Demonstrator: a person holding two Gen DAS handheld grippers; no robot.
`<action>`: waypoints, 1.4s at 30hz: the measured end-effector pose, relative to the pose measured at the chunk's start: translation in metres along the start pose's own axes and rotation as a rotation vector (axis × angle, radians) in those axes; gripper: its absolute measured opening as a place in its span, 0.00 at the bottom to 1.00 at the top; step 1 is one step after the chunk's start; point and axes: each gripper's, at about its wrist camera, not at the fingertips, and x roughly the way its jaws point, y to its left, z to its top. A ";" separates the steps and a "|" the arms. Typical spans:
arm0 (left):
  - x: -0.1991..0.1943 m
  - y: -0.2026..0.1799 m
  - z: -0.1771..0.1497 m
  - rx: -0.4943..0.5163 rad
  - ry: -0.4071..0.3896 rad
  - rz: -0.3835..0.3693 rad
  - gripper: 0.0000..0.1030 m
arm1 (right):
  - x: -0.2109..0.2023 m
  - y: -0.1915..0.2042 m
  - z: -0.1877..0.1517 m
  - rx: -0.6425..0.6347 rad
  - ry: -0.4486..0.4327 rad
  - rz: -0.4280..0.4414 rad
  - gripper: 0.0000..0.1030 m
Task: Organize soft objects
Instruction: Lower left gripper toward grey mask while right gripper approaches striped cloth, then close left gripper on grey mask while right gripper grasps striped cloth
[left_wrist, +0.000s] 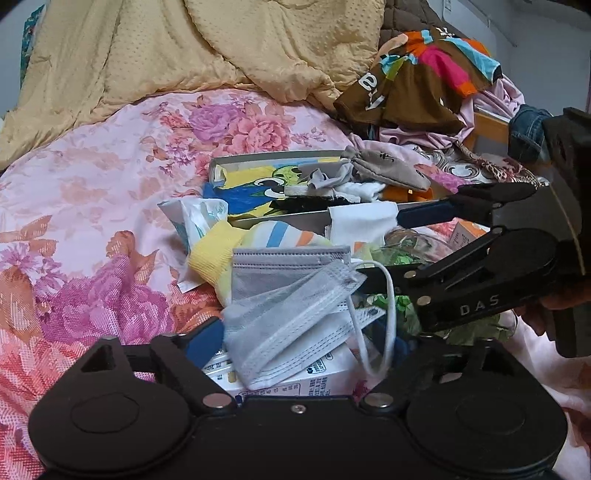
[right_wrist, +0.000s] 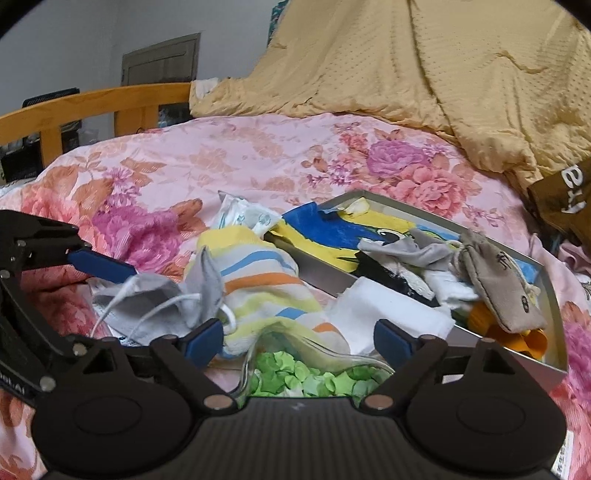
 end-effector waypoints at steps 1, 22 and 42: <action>0.000 0.001 0.000 -0.005 -0.002 0.000 0.80 | 0.001 0.000 0.001 -0.002 0.004 0.005 0.82; 0.001 0.020 -0.004 -0.160 -0.040 0.018 0.28 | 0.034 -0.001 0.020 -0.036 0.181 0.109 0.52; -0.021 0.028 0.002 -0.296 -0.107 0.076 0.13 | 0.010 0.025 0.021 -0.184 0.046 0.030 0.13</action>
